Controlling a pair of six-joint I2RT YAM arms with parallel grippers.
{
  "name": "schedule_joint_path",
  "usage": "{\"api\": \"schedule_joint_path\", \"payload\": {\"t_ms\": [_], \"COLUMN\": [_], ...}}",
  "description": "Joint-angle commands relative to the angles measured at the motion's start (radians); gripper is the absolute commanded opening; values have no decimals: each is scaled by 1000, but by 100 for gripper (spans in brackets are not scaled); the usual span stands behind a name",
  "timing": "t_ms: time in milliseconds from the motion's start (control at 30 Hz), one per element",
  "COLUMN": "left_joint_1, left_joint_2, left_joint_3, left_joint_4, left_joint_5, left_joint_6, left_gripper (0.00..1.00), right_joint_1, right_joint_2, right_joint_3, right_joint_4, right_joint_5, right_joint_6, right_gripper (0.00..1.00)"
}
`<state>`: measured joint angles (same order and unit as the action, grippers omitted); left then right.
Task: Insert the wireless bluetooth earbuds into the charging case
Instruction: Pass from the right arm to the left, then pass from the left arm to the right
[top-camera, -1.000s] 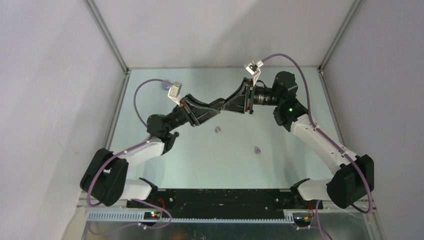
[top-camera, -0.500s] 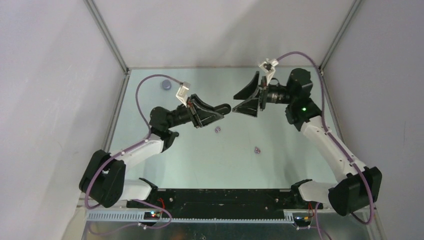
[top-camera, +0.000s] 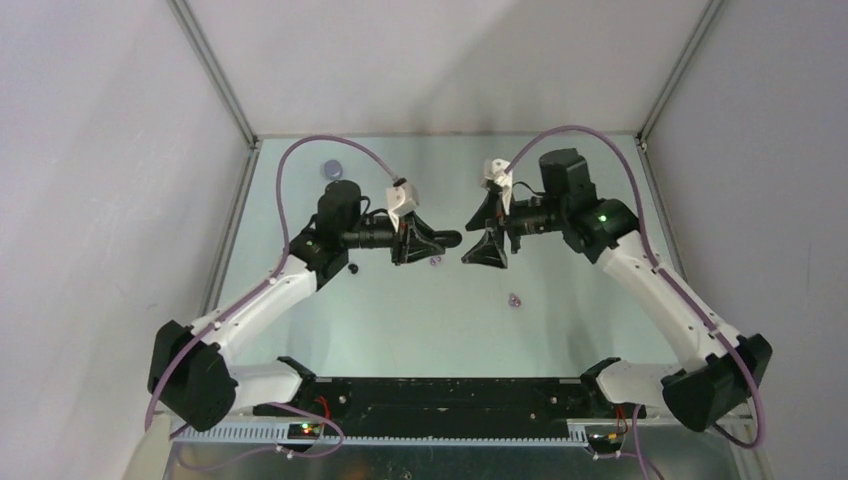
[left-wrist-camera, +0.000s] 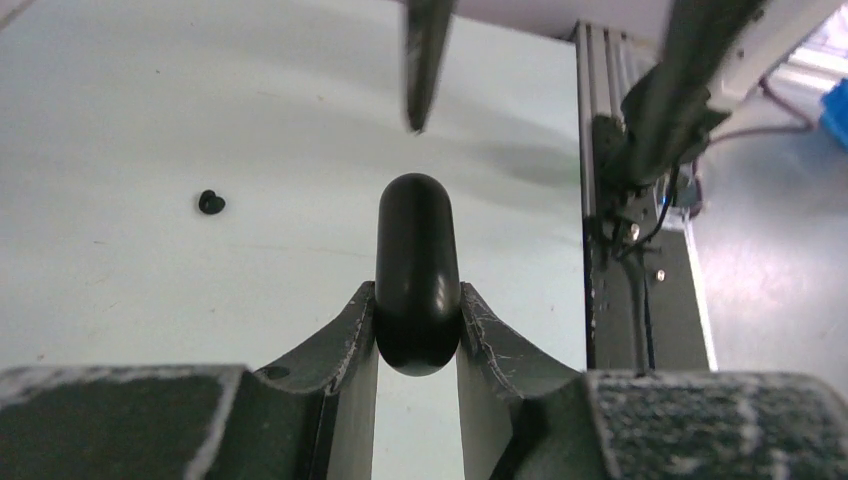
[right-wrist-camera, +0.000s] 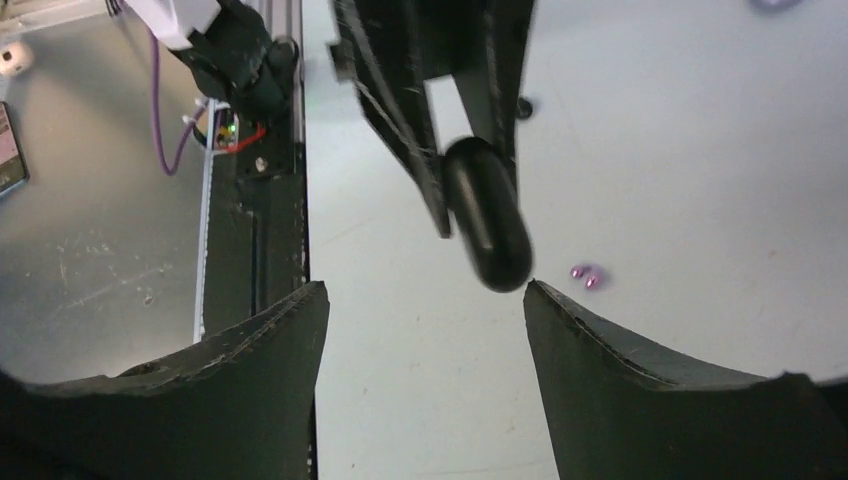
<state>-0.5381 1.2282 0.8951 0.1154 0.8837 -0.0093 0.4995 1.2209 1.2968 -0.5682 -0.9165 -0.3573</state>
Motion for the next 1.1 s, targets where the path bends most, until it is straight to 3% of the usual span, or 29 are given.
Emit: {"api": "schedule_joint_path", "payload": {"t_ms": [0,300,933,1067], "left_joint_1": [-31,-59,-100,-101], "left_joint_2": [-47,-36,-7,-4], "left_joint_3": [66,122,141,140], "left_joint_4": [-322,-508,-541,-542], "left_joint_5": [8,74,76,72], "left_joint_6": [328,481,495,493], "left_gripper": [0,0,0,0], "right_joint_1": [23,79,208,221], "right_joint_2": [57,83,127,127], "right_joint_3": [24,24,-5,-6], "right_joint_4": [-119,-140,-80,-89], "right_joint_5": [70,66,207,219], "right_joint_6": [-118,-166,-158,-167], "right_gripper": [74,68,47,48]}}
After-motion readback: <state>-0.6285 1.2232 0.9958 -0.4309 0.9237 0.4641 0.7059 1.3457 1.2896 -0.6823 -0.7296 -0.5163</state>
